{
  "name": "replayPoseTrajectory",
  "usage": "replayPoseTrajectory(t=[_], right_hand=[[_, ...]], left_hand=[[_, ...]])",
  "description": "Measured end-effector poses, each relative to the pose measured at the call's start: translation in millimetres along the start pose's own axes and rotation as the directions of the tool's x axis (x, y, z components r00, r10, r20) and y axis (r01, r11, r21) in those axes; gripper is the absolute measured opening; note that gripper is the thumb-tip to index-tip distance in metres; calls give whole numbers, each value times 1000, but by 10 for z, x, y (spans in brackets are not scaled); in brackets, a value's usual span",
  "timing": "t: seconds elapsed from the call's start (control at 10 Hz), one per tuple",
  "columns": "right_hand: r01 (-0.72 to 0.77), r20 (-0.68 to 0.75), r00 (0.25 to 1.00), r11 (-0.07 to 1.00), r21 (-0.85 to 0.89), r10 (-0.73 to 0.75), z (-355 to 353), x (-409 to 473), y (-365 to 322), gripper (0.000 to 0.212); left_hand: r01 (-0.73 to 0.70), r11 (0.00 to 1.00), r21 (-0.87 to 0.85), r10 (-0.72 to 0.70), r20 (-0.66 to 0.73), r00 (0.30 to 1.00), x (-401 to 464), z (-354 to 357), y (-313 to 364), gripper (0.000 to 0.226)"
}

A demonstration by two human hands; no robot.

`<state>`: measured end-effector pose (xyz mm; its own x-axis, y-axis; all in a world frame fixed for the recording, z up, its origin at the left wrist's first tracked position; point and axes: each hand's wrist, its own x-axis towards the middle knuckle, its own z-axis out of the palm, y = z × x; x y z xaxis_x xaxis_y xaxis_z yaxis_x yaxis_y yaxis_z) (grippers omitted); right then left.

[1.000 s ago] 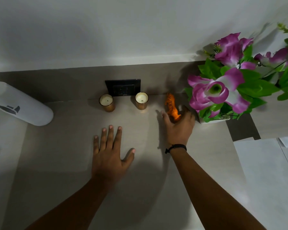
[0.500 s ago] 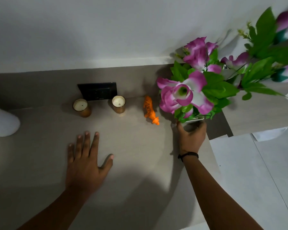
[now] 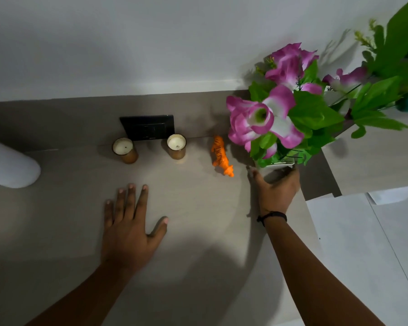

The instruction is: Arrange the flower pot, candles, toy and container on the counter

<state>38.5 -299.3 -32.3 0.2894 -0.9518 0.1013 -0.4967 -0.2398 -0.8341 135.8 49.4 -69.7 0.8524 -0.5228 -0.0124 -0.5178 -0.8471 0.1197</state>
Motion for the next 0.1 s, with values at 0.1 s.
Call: replayPoseTrajectory(t=[0.1], right_hand=[[-8,54,999,1000,-21,9,-157,-395,-102,124]], left_hand=[[11,1000,-7,-11,-20,1000,-43,-108,8,95]])
